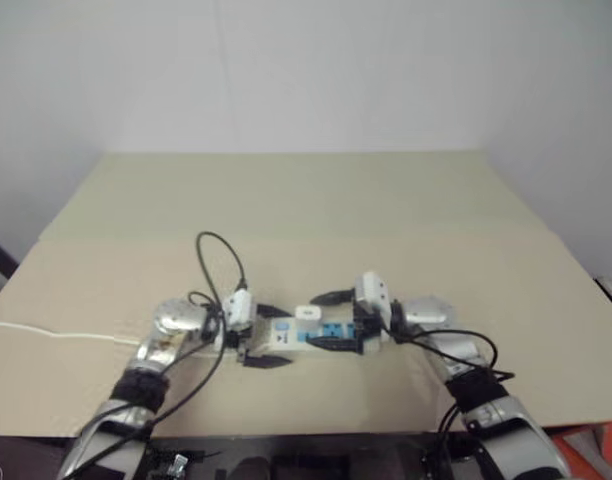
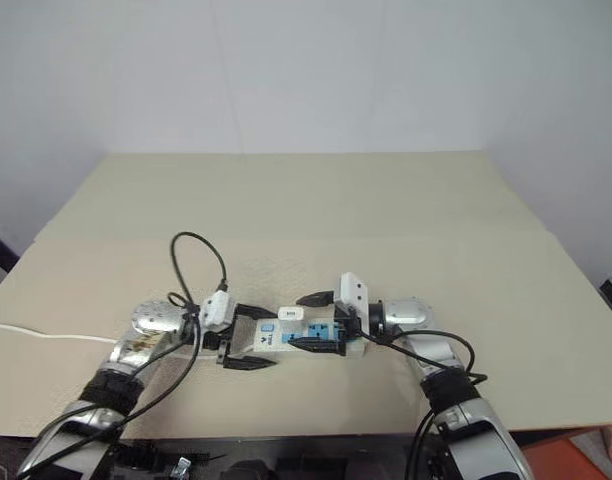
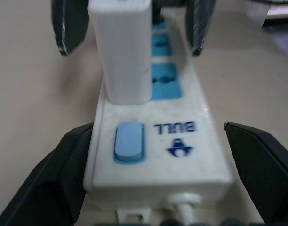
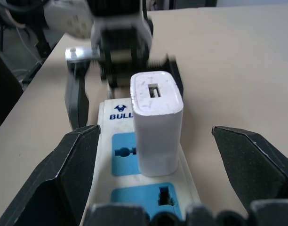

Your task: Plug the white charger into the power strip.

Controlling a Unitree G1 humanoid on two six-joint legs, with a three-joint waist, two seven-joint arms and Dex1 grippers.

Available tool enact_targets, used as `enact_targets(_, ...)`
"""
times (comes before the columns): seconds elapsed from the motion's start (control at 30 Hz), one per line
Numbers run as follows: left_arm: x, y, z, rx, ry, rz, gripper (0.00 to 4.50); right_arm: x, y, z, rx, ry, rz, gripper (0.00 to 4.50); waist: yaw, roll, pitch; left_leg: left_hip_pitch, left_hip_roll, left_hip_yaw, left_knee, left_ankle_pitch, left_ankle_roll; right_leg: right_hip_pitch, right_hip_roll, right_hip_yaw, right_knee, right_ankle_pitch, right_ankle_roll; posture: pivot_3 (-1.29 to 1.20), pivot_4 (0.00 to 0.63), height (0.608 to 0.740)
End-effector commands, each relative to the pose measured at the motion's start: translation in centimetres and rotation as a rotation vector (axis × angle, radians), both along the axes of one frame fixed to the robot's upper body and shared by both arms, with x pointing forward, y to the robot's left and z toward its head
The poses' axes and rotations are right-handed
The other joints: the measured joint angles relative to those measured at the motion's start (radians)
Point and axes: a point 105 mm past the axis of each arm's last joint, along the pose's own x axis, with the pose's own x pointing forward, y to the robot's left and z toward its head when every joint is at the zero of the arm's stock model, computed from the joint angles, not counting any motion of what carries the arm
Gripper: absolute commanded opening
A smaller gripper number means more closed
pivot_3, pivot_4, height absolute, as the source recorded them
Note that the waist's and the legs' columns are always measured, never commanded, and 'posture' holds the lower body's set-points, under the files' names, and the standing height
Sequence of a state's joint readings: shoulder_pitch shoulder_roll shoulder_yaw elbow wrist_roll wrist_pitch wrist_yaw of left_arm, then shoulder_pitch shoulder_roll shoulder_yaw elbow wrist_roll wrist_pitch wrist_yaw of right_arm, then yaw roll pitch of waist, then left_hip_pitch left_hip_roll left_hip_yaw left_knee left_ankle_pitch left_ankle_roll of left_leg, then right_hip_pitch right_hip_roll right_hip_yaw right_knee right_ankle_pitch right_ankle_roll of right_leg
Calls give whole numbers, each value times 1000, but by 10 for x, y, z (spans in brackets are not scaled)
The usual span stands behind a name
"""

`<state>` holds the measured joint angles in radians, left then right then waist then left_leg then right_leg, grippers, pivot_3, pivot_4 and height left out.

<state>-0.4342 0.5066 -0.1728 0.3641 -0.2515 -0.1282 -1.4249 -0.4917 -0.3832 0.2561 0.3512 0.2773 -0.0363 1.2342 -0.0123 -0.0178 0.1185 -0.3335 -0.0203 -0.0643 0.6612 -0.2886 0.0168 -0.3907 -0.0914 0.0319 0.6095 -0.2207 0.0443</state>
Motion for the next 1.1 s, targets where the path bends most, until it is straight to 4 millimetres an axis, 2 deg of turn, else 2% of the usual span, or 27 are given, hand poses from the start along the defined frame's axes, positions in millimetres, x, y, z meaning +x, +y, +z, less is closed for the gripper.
enact_targets(0.03, -7, 7, 38, -82, -59, 16, 4457, -2, -24, 5, -38, -6, -53, 4500, 4, 2, 3, -1, 0, -1, 0, 0, 0, -1, -1, 0, 0, 0, 0, 0, 150, 740)
enact_targets(0.13, -17, 18, 55, -93, -55, 25, 4457, -8, -40, 37, 3, -51, -59, 4500, 3, 4, 15, -4, -2, -1, 0, 0, 0, -4, -2, 0, 0, 0, 1, 0, 150, 740)
enact_targets(0.27, -25, 39, 72, -86, -53, 75, 4457, -13, -72, 78, 19, -113, -127, 4500, -5, 5, 22, -12, -1, 0, 0, 0, 0, -15, 0, 2, 2, 0, 0, 0, 150, 740)
enact_targets(0.43, -28, 73, 80, -43, -56, 182, 4457, -19, -112, 101, -21, -131, -236, 4500, -5, 5, 24, -12, 1, 1, -2, 0, 0, -15, 1, 2, 0, 0, 0, 0, 150, 740)
enact_targets(0.6, -43, 98, 76, 16, -18, 255, 4457, -35, -143, 101, -89, -121, -314, 4500, -2, 5, 26, -13, 0, 5, -2, 0, 0, -15, 0, 2, -1, 0, 0, 0, 150, 740)
enact_targets(0.7, -46, 101, 75, 16, -9, 301, 4457, -43, -153, 97, -133, -108, -360, 4500, 2, 5, 27, -13, 1, 7, -2, 0, 1, -14, 0, 2, -2, 0, 0, 0, 150, 740)
enact_targets(0.87, -49, 94, 73, 6, 0, 327, 4457, -47, -155, 91, -162, -103, -418, 4500, 0, 4, 27, -13, 2, 9, -2, 0, 0, -13, 0, 2, -1, 0, 0, 0, 150, 740)
enact_targets(1.1, -53, 94, 75, 18, 8, 345, 4457, -46, -146, 86, -135, -114, -416, 4500, -4, 4, 27, -12, 2, 10, -2, 0, 0, -13, 1, 4, 0, 0, 0, 0, 150, 740)
